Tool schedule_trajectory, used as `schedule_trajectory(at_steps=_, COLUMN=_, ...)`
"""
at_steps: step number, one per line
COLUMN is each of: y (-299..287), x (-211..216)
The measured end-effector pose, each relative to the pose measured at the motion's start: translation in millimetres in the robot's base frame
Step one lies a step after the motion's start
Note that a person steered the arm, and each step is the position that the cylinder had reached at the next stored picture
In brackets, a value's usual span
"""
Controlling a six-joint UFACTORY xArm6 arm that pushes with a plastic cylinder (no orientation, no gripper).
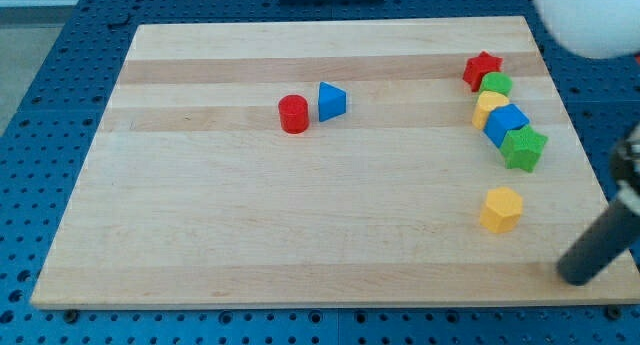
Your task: Push the yellow hexagon below green star
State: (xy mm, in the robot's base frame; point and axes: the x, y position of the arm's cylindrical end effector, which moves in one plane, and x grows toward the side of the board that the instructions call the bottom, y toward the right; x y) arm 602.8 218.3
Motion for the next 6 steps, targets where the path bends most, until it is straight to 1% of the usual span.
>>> schedule_trajectory(at_steps=1, y=-39.0, x=-11.6)
schedule_trajectory(at_steps=2, y=-46.5, x=-24.2)
schedule_trajectory(at_steps=3, y=-38.0, x=-45.6)
schedule_trajectory(at_steps=4, y=-19.2, x=-57.9)
schedule_trajectory(at_steps=5, y=-16.2, x=-47.5)
schedule_trajectory(at_steps=6, y=-42.7, x=-37.1)
